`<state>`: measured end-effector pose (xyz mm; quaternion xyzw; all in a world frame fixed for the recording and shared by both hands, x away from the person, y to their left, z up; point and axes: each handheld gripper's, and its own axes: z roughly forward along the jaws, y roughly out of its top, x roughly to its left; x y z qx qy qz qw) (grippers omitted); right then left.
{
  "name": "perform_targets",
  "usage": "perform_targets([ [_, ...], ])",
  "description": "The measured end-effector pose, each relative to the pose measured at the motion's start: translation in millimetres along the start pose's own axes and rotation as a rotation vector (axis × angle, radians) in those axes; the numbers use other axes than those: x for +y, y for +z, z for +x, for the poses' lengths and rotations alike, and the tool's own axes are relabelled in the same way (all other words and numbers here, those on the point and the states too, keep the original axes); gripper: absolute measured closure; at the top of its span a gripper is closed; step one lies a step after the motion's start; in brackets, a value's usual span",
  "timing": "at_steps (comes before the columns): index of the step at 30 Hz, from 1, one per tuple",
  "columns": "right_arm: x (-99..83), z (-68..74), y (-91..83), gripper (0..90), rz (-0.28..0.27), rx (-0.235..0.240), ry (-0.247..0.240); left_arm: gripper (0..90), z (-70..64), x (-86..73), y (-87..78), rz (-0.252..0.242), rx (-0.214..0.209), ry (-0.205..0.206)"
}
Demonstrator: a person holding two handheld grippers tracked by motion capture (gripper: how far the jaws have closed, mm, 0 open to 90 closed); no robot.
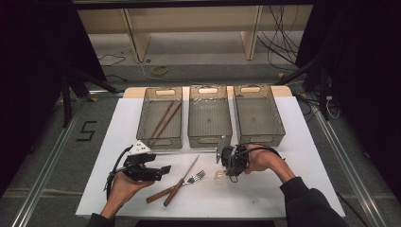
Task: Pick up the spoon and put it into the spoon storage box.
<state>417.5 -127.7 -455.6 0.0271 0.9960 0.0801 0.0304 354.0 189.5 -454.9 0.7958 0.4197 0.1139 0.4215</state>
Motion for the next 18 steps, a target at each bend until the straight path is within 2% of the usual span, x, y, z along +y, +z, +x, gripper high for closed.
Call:
perform_targets([
  [2, -1.7, -0.7, -0.6, 70.6, -0.013, -0.007, 0.002, 20.7, 0.3, -0.4, 0.5, -0.001, 0.0, -0.002],
  [3, -3.0, -0.6, -2.3, 70.8, -0.019, -0.006, 0.02, 20.7, 0.3, -0.5, 0.6, -0.002, -0.001, -0.004],
  [8, -11.0, -4.0, -10.6, 71.2, -0.074, -0.026, 0.05, 20.7, -1.3, -0.8, 0.3, -0.005, -0.004, 0.0],
  [15, -24.6, -6.0, -24.7, 72.8, -0.151, -0.063, 0.175, 20.7, -2.4, -1.1, -0.3, -0.012, -0.01, 0.006],
  [18, -25.9, -8.0, -28.9, 74.6, -0.158, -0.079, 0.224, 20.7, -2.1, -1.2, -0.6, -0.012, -0.008, 0.004],
])
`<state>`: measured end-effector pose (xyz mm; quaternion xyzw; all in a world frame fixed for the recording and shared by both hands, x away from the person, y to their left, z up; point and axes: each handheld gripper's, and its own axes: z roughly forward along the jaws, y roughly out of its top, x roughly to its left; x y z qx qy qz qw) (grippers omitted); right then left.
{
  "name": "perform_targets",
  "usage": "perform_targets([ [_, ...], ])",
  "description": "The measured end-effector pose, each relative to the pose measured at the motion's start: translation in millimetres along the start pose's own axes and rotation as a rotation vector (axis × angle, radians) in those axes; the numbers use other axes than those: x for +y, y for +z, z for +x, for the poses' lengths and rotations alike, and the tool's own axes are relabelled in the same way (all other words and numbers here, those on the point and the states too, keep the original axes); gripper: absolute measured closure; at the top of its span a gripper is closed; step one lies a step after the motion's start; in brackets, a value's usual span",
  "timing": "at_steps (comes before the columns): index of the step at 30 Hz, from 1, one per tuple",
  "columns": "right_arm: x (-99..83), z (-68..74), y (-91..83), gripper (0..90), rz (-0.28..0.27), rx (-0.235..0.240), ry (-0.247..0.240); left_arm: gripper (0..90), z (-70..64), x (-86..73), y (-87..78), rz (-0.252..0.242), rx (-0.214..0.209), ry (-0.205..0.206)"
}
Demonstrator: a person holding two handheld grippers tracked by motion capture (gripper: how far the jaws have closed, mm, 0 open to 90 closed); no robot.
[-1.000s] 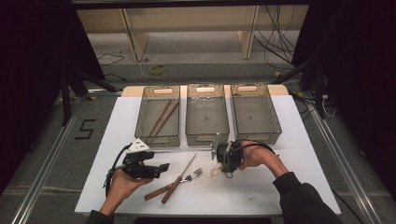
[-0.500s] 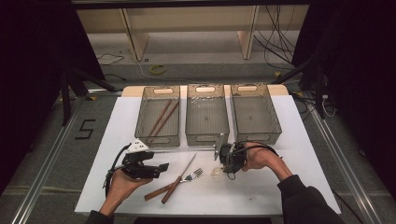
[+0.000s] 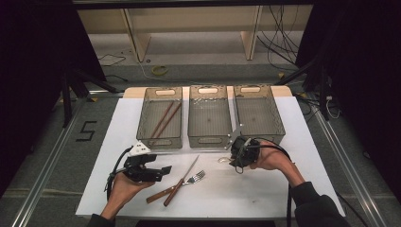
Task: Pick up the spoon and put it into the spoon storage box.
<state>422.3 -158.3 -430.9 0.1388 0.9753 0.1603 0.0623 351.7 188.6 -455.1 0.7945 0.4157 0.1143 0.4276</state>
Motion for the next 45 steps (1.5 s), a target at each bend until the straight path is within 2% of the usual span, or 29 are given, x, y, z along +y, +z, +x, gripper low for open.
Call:
perform_targets([
  [3, 0.7, -1.7, -2.3, 77.2, 0.0, -0.03, 0.02, 20.7, 0.7, -0.5, 0.5, 0.001, 0.001, -0.001],
  [10, 2.2, -0.8, -6.5, 77.6, -0.016, -0.044, 0.05, 20.7, 0.4, -1.0, 1.6, 0.004, 0.0, 0.001],
  [14, 3.6, -1.2, -12.6, 77.6, -0.053, -0.041, 0.062, 20.7, 0.7, -1.0, 1.3, 0.002, 0.0, -0.002],
  [16, 4.3, -1.6, -16.7, 77.5, -0.065, -0.043, 0.092, 20.7, 0.6, -1.2, 1.5, 0.002, 0.001, -0.001],
  [24, 9.7, -11.3, -37.1, 77.5, -0.16, -0.056, 0.164, 20.6, 0.3, -1.1, 1.4, 0.002, -0.003, -0.002],
  [26, 13.0, -14.8, -42.8, 77.4, -0.188, -0.056, 0.195, 20.7, -0.1, -1.2, 1.5, -0.004, -0.002, -0.001],
  [35, 27.9, -28.9, -59.7, 77.4, -0.265, -0.057, 0.247, 20.6, 0.1, -1.6, 1.4, -0.002, -0.007, 0.001],
  [45, 54.9, -43.7, -70.5, 77.3, -0.305, -0.071, 0.278, 20.6, 0.0, -1.8, 1.5, -0.008, -0.009, -0.003],
])
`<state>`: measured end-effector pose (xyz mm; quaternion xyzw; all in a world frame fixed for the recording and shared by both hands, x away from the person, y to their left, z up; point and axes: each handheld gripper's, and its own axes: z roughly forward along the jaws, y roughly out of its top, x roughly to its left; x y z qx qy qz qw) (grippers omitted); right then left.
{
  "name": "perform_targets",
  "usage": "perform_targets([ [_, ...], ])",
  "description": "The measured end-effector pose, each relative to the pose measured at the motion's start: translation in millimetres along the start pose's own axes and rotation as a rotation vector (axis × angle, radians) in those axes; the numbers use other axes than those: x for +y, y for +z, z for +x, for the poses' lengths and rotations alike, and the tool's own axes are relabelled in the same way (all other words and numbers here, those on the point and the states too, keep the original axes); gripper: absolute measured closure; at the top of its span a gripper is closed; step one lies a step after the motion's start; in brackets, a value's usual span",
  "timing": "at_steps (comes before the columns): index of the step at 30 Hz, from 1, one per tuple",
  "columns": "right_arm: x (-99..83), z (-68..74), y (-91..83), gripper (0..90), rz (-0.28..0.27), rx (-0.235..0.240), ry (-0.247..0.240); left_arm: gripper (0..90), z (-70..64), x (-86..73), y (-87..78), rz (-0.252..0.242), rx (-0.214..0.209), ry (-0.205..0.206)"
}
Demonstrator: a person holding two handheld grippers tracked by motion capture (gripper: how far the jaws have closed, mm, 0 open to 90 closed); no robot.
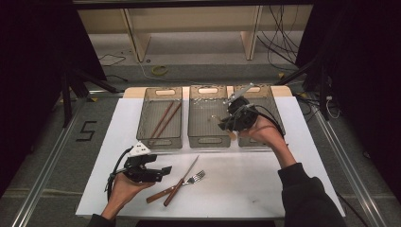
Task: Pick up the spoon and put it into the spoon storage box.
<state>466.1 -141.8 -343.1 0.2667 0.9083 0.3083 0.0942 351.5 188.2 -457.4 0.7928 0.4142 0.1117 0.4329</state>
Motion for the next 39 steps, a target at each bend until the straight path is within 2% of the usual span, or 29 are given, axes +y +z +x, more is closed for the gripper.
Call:
perform_targets([
  [8, 18.7, -9.7, 10.9, 77.3, -0.002, -0.023, 0.034, 20.6, -0.4, 0.3, -0.4, 0.006, -0.003, 0.005],
  [14, 23.8, -19.6, 18.3, 77.3, -0.014, -0.037, 0.072, 20.5, -1.1, 0.2, 0.0, 0.006, -0.005, 0.005],
  [28, 23.9, -32.1, 40.7, 77.1, 0.01, -0.066, 0.125, 20.4, -2.5, 0.5, -0.1, 0.007, -0.008, 0.012],
  [39, 18.9, -34.7, 53.4, 76.9, 0.033, -0.053, 0.153, 20.3, -2.9, 0.1, 0.7, 0.009, -0.009, 0.012],
])
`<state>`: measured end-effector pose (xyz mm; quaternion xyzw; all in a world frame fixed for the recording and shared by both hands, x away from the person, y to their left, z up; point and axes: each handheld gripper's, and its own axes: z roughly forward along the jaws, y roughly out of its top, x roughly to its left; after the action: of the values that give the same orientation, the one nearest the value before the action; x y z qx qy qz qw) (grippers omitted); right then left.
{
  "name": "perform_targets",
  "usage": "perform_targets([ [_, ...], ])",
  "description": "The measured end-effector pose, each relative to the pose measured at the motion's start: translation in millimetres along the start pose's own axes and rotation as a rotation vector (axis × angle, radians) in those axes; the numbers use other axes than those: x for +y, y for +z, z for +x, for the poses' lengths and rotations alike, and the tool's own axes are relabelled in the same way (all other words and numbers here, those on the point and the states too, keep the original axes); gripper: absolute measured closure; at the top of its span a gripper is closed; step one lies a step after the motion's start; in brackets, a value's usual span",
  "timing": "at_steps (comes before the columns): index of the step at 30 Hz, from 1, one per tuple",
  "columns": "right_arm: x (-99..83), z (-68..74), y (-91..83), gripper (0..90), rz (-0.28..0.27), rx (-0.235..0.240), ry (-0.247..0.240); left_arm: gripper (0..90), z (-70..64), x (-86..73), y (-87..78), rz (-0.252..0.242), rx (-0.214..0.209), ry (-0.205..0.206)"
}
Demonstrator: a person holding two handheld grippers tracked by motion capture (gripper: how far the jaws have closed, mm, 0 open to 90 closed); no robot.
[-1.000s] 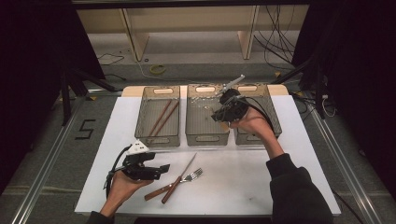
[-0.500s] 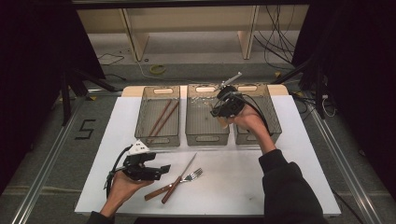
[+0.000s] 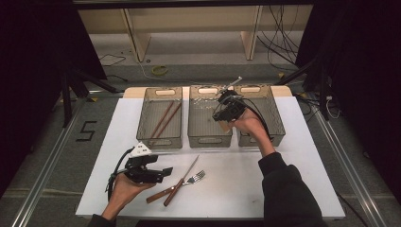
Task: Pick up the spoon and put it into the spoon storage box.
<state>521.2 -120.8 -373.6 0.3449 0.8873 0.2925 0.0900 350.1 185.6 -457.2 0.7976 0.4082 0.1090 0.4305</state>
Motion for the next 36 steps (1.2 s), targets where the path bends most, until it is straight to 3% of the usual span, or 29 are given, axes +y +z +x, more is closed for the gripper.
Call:
perform_targets([
  [16, -7.7, -4.0, 20.1, 74.8, 0.043, -0.003, 0.049, 20.1, -3.0, 1.6, -0.4, 0.003, -0.016, 0.001],
  [19, -5.8, -3.9, 23.4, 60.8, 0.046, -0.01, 0.067, 20.1, -3.0, 1.5, -0.5, 0.002, -0.018, 0.0],
  [20, -5.3, -4.1, 23.4, 60.2, 0.038, -0.009, 0.066, 20.1, -3.1, 1.6, -0.6, 0.003, -0.019, 0.0],
  [36, -16.0, 4.9, -4.1, 44.3, -0.063, -0.002, 0.024, 20.0, -8.8, 3.1, 2.4, 0.045, -0.037, 0.002],
])
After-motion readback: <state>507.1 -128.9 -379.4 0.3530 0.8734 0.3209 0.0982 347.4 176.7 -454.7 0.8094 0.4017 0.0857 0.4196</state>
